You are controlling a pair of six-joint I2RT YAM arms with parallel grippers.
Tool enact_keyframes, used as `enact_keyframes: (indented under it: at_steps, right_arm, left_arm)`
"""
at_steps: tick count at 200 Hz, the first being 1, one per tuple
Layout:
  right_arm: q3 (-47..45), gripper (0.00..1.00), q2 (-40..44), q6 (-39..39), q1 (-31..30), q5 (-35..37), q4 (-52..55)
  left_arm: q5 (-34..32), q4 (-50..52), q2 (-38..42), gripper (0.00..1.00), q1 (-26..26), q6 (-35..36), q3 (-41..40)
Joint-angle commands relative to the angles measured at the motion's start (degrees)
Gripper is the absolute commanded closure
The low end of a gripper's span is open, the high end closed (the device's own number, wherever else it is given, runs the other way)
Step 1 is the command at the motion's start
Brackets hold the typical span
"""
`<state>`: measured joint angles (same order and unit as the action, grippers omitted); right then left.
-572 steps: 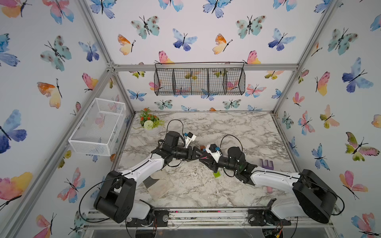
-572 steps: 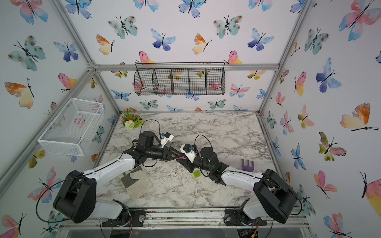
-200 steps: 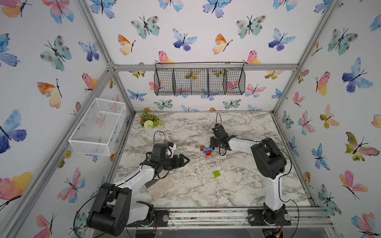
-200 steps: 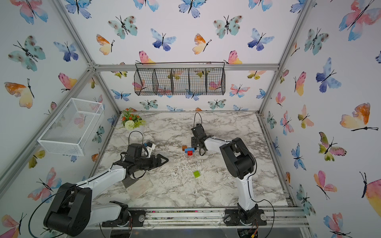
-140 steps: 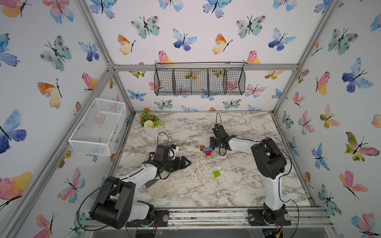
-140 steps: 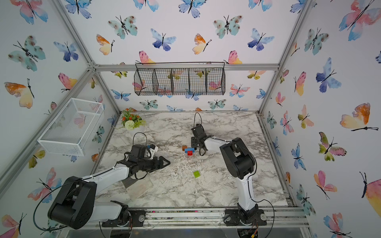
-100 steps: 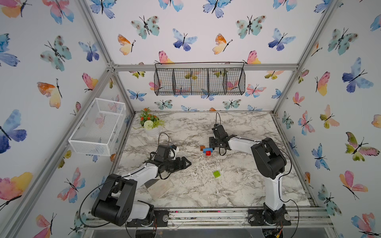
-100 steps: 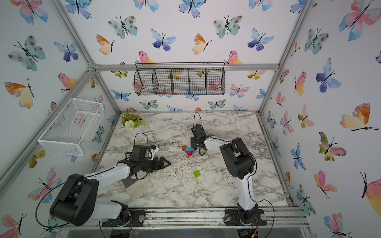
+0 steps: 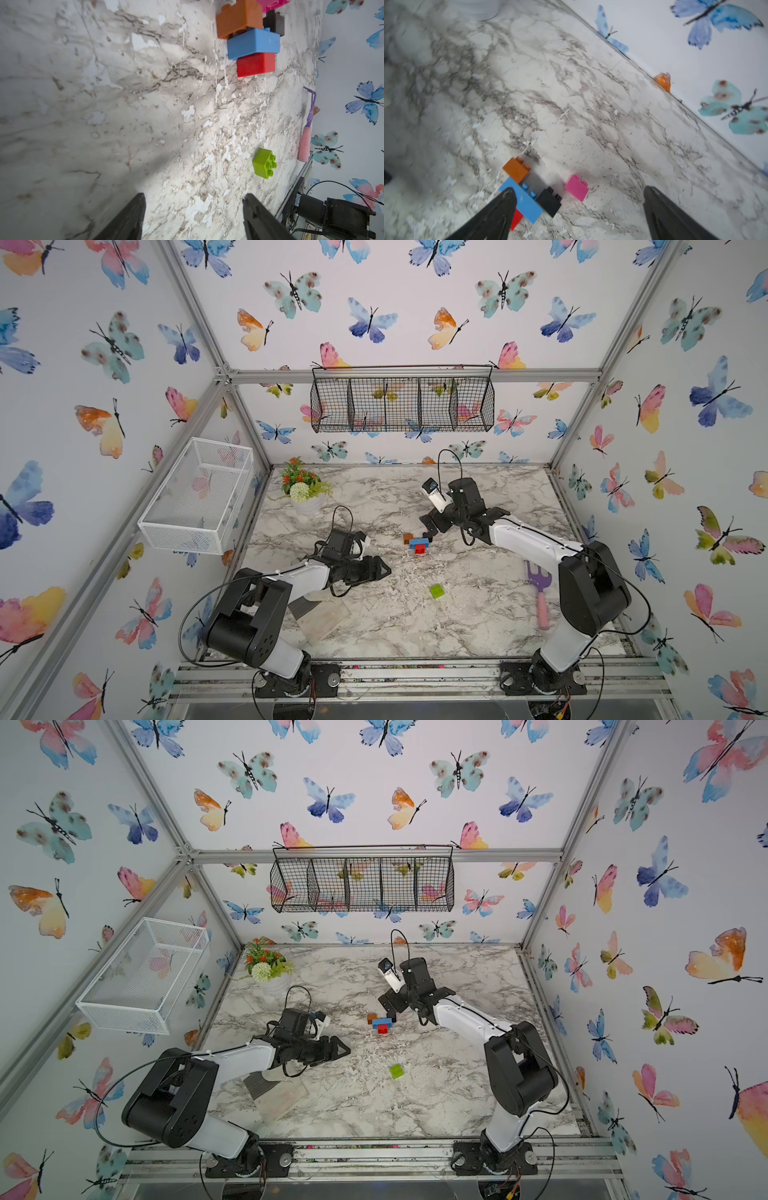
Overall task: Assemble the letter v with lego
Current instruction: Place the lego brick at the center of the board, then assemble the lego brick with the lego brick.
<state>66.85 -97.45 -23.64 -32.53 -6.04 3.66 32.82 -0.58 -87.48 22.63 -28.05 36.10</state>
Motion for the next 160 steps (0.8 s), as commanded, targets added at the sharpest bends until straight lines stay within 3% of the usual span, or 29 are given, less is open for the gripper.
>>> enact_keyframes:
  at_steps: [1, 33, 59, 105, 160]
  right_arm:
    - [-6.2, 0.01, -0.41, -24.35, 2.09, -11.77, -0.26]
    - [-1.0, 0.0, -6.01, -33.36, 8.52, -20.06, 6.08]
    - [4.5, 0.01, -12.19, -37.8, 9.11, -17.83, 10.11]
    - [10.18, 0.01, -18.11, -39.81, 9.18, -20.01, 12.64]
    - [8.98, 0.03, -19.39, -40.04, 9.12, -22.02, 6.26]
  left_arm:
    - [-0.74, -1.57, -2.17, 0.28, 0.31, 0.36, 2.01]
    - [-1.26, -1.55, -3.95, 0.3, 0.61, 0.31, 3.71]
    - [-1.55, -1.79, -5.52, 0.3, 0.8, 0.66, 4.41]
    - [-1.02, -2.5, -8.9, 0.35, 1.15, 0.59, 5.47]
    - [-1.62, -2.93, -10.3, 0.36, 1.45, 0.04, 5.9]
